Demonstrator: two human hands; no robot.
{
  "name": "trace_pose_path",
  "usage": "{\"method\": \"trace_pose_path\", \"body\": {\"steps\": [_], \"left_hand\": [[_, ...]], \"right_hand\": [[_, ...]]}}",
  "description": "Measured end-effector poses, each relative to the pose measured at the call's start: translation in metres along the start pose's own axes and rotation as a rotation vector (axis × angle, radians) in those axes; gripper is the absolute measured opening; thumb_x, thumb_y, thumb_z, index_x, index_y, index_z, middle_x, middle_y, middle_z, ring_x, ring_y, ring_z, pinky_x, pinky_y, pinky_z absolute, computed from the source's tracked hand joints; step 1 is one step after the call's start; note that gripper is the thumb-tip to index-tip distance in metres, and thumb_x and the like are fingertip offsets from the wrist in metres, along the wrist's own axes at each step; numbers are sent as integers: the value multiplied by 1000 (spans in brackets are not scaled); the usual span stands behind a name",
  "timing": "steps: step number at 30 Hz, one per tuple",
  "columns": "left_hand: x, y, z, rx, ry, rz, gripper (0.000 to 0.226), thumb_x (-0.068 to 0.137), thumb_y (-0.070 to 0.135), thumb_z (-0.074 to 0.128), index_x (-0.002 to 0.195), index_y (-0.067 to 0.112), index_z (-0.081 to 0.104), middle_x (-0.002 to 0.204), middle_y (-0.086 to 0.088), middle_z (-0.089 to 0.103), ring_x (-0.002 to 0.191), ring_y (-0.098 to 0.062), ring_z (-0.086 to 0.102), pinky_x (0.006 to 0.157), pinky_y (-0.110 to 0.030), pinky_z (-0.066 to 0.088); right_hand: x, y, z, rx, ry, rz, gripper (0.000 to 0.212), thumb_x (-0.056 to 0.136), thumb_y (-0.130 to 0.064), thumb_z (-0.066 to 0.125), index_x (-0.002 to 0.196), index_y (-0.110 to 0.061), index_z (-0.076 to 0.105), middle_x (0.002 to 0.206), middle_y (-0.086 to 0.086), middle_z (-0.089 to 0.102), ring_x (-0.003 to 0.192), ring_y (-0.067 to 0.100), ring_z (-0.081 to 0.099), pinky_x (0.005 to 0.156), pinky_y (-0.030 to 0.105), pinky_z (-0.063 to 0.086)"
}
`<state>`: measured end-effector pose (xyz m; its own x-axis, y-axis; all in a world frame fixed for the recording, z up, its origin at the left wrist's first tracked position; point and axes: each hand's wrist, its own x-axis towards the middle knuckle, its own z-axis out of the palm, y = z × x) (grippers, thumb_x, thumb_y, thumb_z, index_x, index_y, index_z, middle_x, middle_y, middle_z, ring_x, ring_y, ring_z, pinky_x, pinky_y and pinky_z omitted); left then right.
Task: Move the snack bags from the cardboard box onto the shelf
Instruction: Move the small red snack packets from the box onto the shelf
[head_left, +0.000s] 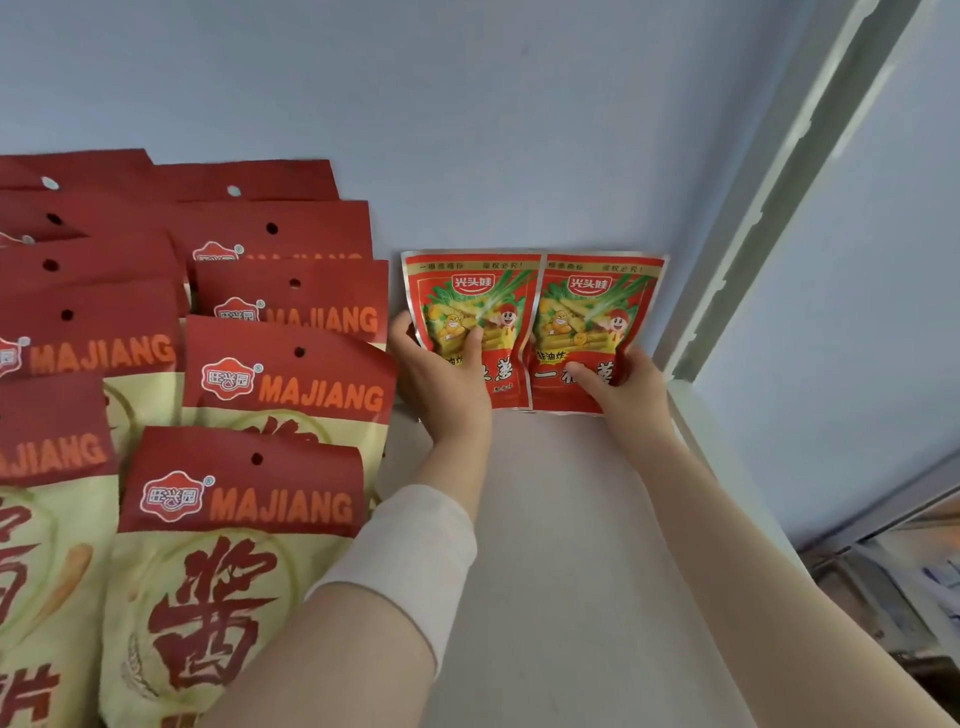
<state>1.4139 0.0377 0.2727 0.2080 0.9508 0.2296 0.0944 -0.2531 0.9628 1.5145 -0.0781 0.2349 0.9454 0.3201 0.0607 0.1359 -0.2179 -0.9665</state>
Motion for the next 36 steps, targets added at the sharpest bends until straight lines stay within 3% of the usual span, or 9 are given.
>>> {"method": "trace_pose_path", "body": {"steps": [4,7,9,11,16,20,25,29,36], "left_hand": [[-5,4,-1,16,36,15,69,77,15,75,134,5,37,132,-14,46,122,-31,41,103,-43,34],[-10,5,-5,37,2,23,78,80,18,72,142,8,26,145,-15,34,134,-30,29,110,-37,22],[-14,5,-10,75,-33,68,85,81,21,71,146,8,17,152,-15,23,140,-27,19,112,-29,14],[-20,7,-15,144,-73,116,89,83,25,69,148,6,10,155,-15,13,144,-26,11,113,-25,7],[-47,17,-37,442,-199,419,78,89,27,60,148,4,14,157,-15,2,146,-27,1,115,-29,7],[-67,23,-66,722,-451,750,60,92,21,56,145,12,29,156,-11,18,146,-28,7,117,-39,5],[-94,26,-114,1017,-686,1004,35,90,16,53,125,13,52,131,-8,52,130,-28,37,113,-42,22],[-120,30,-169,1061,-731,1078,28,90,9,45,117,9,54,119,-9,56,118,-27,45,103,-38,29],[-169,23,-301,1244,-646,958,37,89,8,48,126,11,49,129,-7,51,126,-26,40,103,-37,29]], "right_hand": [[-5,3,5,5,73,2,62,73,-36,77,121,-14,44,102,-7,57,80,-7,54,50,2,42],[-11,-3,7,10,124,0,72,73,-32,77,130,-11,39,109,-6,53,82,-9,52,56,-1,43],[-18,-6,7,-61,179,-14,75,74,-34,76,134,-10,38,121,-2,54,100,2,56,79,14,50],[-30,-11,5,-226,243,-25,74,78,-39,72,137,-9,37,133,5,50,121,19,48,99,38,45],[-76,-30,-6,-579,308,-77,62,88,-41,57,139,-12,36,137,8,44,128,25,38,106,39,32],[-123,-43,-18,-853,205,-161,54,93,-38,50,139,-15,34,138,7,43,129,26,38,106,38,31],[-192,-47,-30,-1162,63,-220,54,95,-37,45,142,-14,31,143,8,39,134,28,33,108,40,27],[-251,-50,-37,-1324,-63,-237,53,96,-38,42,142,-13,29,142,9,39,133,29,32,107,40,28],[-357,-64,-28,-1411,-206,-403,52,96,-39,41,139,-12,31,139,10,43,129,30,38,103,39,31]]}}
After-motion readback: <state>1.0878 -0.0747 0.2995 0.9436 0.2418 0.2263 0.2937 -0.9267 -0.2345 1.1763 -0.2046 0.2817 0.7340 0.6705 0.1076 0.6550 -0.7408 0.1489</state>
